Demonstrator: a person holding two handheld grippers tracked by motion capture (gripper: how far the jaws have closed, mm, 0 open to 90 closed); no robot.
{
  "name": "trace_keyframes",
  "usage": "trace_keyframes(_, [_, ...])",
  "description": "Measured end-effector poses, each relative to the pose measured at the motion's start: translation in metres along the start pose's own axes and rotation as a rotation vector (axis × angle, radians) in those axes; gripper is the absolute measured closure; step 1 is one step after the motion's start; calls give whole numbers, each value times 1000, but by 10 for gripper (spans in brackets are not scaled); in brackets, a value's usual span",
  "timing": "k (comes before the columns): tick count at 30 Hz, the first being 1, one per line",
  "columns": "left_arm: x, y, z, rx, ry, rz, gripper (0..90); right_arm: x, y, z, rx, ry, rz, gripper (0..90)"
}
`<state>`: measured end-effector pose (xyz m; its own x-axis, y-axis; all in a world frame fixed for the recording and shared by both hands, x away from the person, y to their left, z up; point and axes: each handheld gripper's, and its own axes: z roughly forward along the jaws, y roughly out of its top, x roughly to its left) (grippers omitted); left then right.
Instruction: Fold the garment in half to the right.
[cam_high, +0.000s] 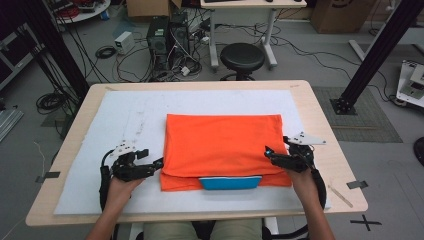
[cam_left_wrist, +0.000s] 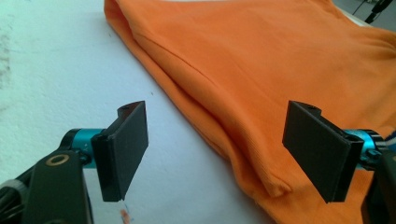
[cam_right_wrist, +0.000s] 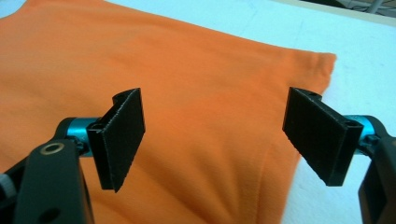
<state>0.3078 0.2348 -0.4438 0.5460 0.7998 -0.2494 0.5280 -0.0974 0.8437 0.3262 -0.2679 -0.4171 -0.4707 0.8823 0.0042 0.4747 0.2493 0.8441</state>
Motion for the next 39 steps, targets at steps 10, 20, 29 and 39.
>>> trace_keyframes(10, [-13, -8, 9, 121, -7, -8, 334, 17, 9, 9, 18, 50, -39, 215])
trace_keyframes(20, [-16, -11, 11, 151, 4, -10, 492, 39, 39, 34, 70, 107, -107, 214])
trace_keyframes(29, [-20, -12, 12, 160, 6, 17, 576, 62, 65, 66, 108, 180, -163, 215])
trace_keyframes(39, [-24, -13, 12, 166, -4, 19, 666, 86, 95, 95, 111, 275, -176, 214])
